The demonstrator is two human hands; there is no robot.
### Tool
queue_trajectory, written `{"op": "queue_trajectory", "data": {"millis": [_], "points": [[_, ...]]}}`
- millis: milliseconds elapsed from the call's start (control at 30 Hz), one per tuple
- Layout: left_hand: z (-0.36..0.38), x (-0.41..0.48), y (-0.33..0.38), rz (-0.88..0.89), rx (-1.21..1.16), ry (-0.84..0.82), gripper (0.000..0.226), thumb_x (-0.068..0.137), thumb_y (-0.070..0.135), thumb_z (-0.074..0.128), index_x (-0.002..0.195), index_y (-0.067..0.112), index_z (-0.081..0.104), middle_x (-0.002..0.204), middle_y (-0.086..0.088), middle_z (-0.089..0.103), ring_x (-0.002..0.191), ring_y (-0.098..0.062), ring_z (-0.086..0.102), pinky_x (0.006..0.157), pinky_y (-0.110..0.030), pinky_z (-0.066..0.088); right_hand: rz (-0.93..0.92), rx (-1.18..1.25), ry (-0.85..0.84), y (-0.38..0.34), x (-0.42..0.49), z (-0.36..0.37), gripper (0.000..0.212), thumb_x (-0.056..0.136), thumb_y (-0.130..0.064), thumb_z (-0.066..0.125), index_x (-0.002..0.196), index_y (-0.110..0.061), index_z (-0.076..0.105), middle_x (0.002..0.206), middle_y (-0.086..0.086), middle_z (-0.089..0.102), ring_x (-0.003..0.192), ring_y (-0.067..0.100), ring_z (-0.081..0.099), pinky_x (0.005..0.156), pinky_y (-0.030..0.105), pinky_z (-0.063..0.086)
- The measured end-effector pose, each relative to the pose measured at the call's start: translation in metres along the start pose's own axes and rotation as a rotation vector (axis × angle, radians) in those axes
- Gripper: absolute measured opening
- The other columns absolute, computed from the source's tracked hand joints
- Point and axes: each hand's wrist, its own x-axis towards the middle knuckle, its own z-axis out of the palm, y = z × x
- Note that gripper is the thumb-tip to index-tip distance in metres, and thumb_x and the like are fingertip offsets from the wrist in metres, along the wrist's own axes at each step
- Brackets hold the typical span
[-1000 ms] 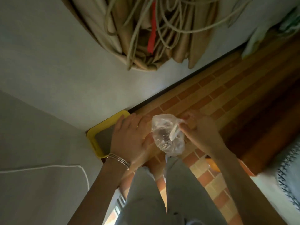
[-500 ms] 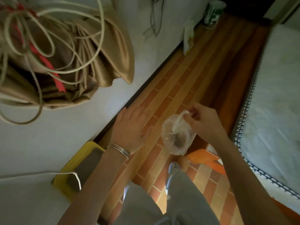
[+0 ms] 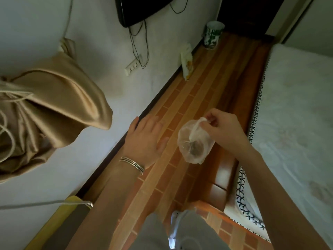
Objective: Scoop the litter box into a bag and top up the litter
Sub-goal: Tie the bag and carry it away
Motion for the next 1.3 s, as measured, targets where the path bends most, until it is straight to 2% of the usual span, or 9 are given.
{"op": "queue_trajectory", "data": {"millis": [100, 233, 400, 500, 700, 833, 967, 1067, 1300], "points": [[0.007, 0.029, 0.007, 0.03, 0.017, -0.015, 0.05, 0.088, 0.043, 0.051, 0.131, 0.017, 0.05, 0.134, -0.006, 0.053, 0.13, -0.027, 0.042, 0.111, -0.05, 0.022, 0.0, 0.0, 0.022, 0.011, 0.023, -0.015, 0.009, 0.085, -0.027, 0.061, 0.089, -0.019, 0.06, 0.081, -0.005, 0.063, 0.074, 0.009, 0.06, 0.065, 0.027, 0.051], [0.02, 0.067, 0.009, 0.068, 0.015, -0.06, 0.05, 0.089, 0.045, 0.045, 0.133, 0.021, 0.046, 0.136, -0.002, 0.05, 0.132, -0.024, 0.039, 0.112, -0.047, 0.018, 0.006, -0.008, 0.043, 0.027, 0.051, -0.024, 0.007, 0.085, -0.028, 0.06, 0.085, -0.021, 0.058, 0.075, -0.007, 0.061, 0.069, 0.007, 0.058, 0.062, 0.024, 0.047], [0.044, 0.123, 0.0, 0.075, -0.029, -0.05, 0.05, 0.087, 0.048, 0.04, 0.129, 0.023, 0.05, 0.132, -0.001, 0.054, 0.127, -0.025, 0.045, 0.109, -0.049, 0.024, 0.035, -0.002, 0.06, 0.047, 0.097, -0.034, 0.009, 0.084, -0.03, 0.061, 0.085, -0.021, 0.06, 0.076, -0.007, 0.062, 0.07, 0.007, 0.059, 0.063, 0.027, 0.05], [0.057, 0.167, -0.007, 0.089, -0.042, -0.059, 0.05, 0.087, 0.049, 0.038, 0.128, 0.023, 0.051, 0.13, -0.001, 0.056, 0.125, -0.025, 0.048, 0.108, -0.048, 0.025, 0.06, -0.013, 0.08, 0.054, 0.135, -0.041, 0.008, 0.083, -0.028, 0.062, 0.085, -0.021, 0.061, 0.076, -0.006, 0.063, 0.071, 0.008, 0.059, 0.066, 0.032, 0.054], [0.065, 0.273, -0.031, 0.209, -0.039, -0.066, 0.049, 0.088, 0.048, 0.038, 0.131, 0.026, 0.047, 0.13, 0.002, 0.055, 0.125, -0.021, 0.046, 0.109, -0.045, 0.023, 0.109, -0.017, 0.15, 0.056, 0.226, -0.054, 0.004, 0.083, -0.026, 0.063, 0.083, -0.022, 0.061, 0.075, -0.007, 0.063, 0.07, 0.007, 0.059, 0.065, 0.032, 0.054], [0.064, 0.338, -0.044, 0.283, -0.049, -0.025, 0.046, 0.088, 0.043, 0.049, 0.129, 0.023, 0.05, 0.129, 0.001, 0.056, 0.124, -0.02, 0.048, 0.108, -0.044, 0.027, 0.132, -0.009, 0.19, 0.059, 0.281, -0.058, 0.002, 0.082, -0.022, 0.061, 0.08, -0.023, 0.06, 0.076, -0.005, 0.063, 0.072, 0.011, 0.06, 0.068, 0.035, 0.054], [0.068, 0.386, -0.052, 0.309, -0.053, -0.058, 0.047, 0.088, 0.041, 0.051, 0.131, 0.022, 0.05, 0.132, -0.001, 0.054, 0.126, -0.021, 0.046, 0.11, -0.044, 0.024, 0.125, -0.034, 0.16, 0.066, 0.323, -0.062, 0.012, 0.08, -0.021, 0.062, 0.077, -0.031, 0.056, 0.075, -0.012, 0.059, 0.077, 0.011, 0.058, 0.068, 0.032, 0.051], [0.075, 0.416, -0.055, 0.31, -0.049, -0.078, 0.048, 0.089, 0.041, 0.05, 0.133, 0.022, 0.048, 0.135, -0.001, 0.052, 0.128, -0.021, 0.043, 0.111, -0.043, 0.022, 0.146, -0.015, 0.154, 0.074, 0.351, -0.069, 0.017, 0.079, -0.021, 0.062, 0.072, -0.034, 0.053, 0.072, -0.007, 0.061, 0.076, 0.014, 0.059, 0.068, 0.035, 0.05], [0.11, 0.489, -0.049, 0.316, -0.056, -0.066, 0.046, 0.084, 0.035, 0.061, 0.126, 0.017, 0.055, 0.127, -0.005, 0.059, 0.12, -0.025, 0.052, 0.104, -0.045, 0.033, 0.169, -0.022, 0.051, 0.108, 0.424, -0.087, 0.004, 0.081, -0.026, 0.062, 0.079, -0.025, 0.06, 0.077, -0.002, 0.065, 0.075, 0.013, 0.062, 0.071, 0.039, 0.055]]}}
